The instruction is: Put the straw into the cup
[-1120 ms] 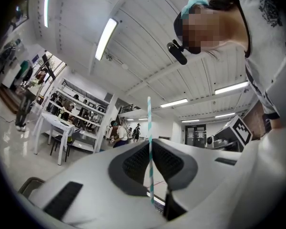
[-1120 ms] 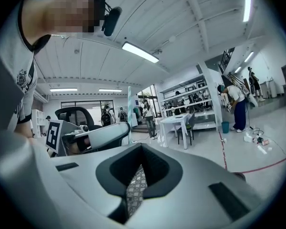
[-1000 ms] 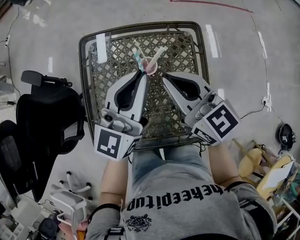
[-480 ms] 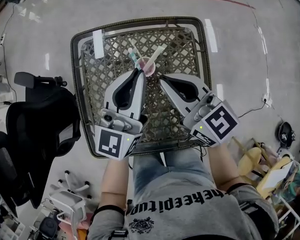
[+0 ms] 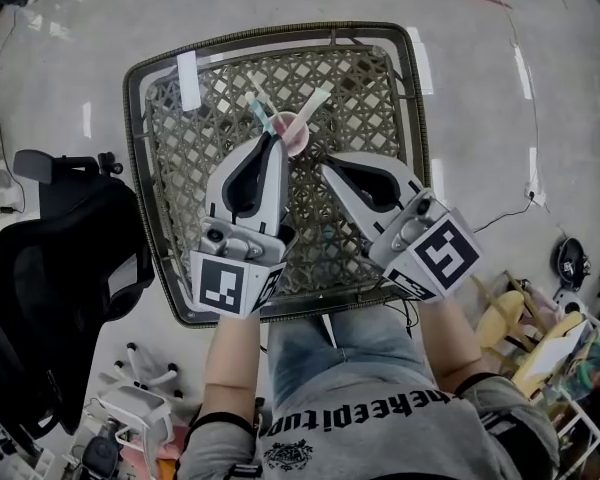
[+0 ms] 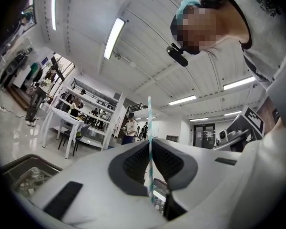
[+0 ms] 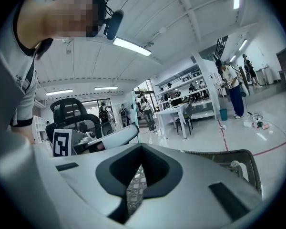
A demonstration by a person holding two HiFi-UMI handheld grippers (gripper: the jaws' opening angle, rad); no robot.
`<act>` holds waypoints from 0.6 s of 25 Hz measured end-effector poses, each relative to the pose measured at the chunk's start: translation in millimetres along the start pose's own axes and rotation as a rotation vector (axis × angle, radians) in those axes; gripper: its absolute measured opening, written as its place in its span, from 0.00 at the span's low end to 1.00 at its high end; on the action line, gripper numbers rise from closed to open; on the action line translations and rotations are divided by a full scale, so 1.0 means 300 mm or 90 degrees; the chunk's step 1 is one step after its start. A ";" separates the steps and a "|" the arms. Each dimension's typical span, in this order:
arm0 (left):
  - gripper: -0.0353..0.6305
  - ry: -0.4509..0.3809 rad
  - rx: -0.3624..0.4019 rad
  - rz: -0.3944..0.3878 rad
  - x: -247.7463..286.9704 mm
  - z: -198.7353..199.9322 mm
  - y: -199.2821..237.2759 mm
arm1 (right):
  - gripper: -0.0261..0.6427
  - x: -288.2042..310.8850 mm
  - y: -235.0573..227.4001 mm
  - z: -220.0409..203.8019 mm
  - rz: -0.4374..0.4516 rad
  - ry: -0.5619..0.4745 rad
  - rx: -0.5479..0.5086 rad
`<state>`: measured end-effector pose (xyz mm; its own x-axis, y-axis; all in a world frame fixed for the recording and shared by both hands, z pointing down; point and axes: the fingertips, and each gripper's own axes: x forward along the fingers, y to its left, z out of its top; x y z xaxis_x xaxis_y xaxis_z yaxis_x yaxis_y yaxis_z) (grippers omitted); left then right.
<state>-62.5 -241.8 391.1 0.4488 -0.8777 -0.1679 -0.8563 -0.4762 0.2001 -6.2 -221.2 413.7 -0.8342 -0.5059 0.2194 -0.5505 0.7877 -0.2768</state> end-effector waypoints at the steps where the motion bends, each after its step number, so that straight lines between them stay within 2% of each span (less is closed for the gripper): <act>1: 0.15 0.001 -0.002 0.004 -0.001 -0.015 0.008 | 0.06 0.002 -0.005 -0.011 -0.001 0.002 0.002; 15: 0.15 0.019 0.002 0.026 -0.003 -0.172 0.087 | 0.06 0.034 -0.032 -0.118 0.001 0.025 0.025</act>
<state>-72.1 -256.1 446.4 0.4213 -0.8974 -0.1310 -0.8745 -0.4403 0.2036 -8.2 -221.5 451.8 -0.8335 -0.4900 0.2553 -0.5508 0.7734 -0.3138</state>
